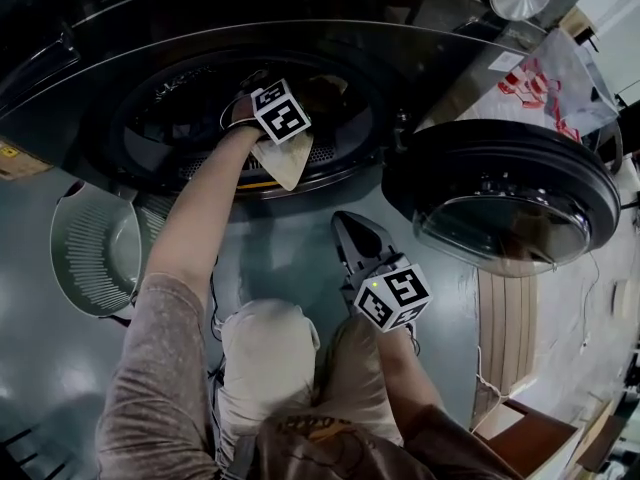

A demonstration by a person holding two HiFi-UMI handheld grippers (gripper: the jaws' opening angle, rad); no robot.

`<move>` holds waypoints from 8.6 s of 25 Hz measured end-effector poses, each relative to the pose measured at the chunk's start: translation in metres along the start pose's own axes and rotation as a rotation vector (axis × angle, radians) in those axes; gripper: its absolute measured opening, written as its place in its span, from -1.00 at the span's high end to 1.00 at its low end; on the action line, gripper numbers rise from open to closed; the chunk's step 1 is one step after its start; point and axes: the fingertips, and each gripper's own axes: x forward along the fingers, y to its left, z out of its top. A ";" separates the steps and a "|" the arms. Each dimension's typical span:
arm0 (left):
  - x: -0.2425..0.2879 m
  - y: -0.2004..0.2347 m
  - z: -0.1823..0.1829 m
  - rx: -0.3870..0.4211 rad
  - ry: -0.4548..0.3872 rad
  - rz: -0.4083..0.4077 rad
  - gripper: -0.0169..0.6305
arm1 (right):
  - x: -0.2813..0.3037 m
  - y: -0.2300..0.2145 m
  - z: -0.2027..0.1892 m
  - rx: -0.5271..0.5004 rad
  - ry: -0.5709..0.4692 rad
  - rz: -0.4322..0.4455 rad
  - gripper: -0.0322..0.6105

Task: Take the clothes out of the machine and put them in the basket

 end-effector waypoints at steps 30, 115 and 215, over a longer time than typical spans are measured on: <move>0.046 -0.006 -0.023 0.018 0.092 -0.001 0.55 | 0.001 -0.014 -0.005 0.014 0.031 -0.037 0.91; -0.453 -0.096 -0.394 -1.089 0.149 0.776 -0.08 | 0.063 0.192 -0.030 -0.160 0.096 0.539 0.91; -0.051 0.058 -0.163 -0.145 0.446 0.112 0.28 | 0.049 0.022 -0.005 -0.050 0.039 0.068 0.91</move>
